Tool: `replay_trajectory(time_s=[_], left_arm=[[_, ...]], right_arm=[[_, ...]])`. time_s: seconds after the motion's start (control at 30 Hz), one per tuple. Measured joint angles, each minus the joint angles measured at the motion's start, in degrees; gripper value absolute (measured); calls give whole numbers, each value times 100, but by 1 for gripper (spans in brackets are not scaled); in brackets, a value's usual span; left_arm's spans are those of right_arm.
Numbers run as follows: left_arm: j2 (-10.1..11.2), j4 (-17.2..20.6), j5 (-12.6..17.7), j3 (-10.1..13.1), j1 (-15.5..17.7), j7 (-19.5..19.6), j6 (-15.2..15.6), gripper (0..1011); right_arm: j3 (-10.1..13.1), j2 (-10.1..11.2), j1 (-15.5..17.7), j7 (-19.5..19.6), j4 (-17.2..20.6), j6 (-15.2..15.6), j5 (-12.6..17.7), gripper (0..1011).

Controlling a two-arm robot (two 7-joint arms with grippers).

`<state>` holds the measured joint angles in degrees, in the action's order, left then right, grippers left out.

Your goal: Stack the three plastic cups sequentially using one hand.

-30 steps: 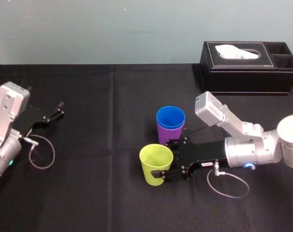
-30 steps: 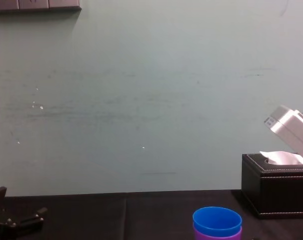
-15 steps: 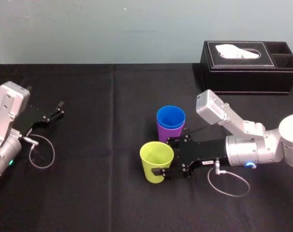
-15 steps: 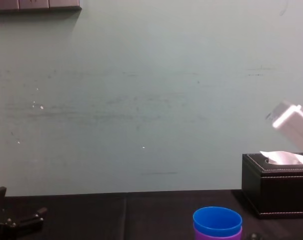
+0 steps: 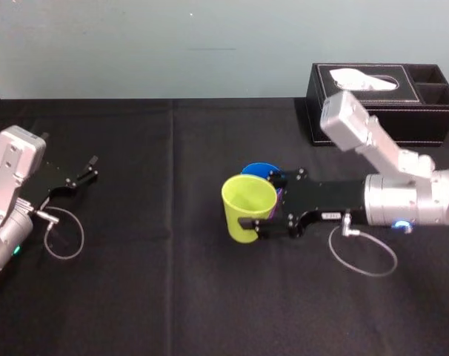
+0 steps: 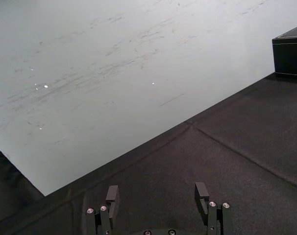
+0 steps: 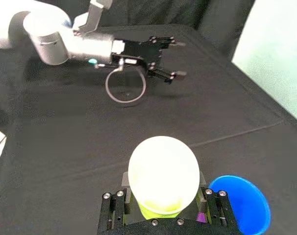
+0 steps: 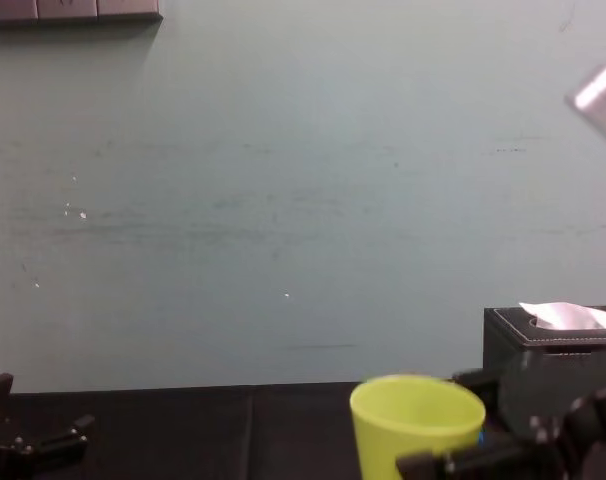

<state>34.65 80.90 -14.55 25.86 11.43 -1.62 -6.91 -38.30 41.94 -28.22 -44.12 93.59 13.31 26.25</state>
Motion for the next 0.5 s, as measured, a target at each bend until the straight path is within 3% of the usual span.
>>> replay_trajectory(time_s=[0.13,0.5], left_arm=[[0,0,0,0,0,0,0,1011],[0,0,0,0,0,0,0,1011]], right_arm=[[137,109,-57,143,267,302,121,734],[299,214,-260,375,484,602,226,734]])
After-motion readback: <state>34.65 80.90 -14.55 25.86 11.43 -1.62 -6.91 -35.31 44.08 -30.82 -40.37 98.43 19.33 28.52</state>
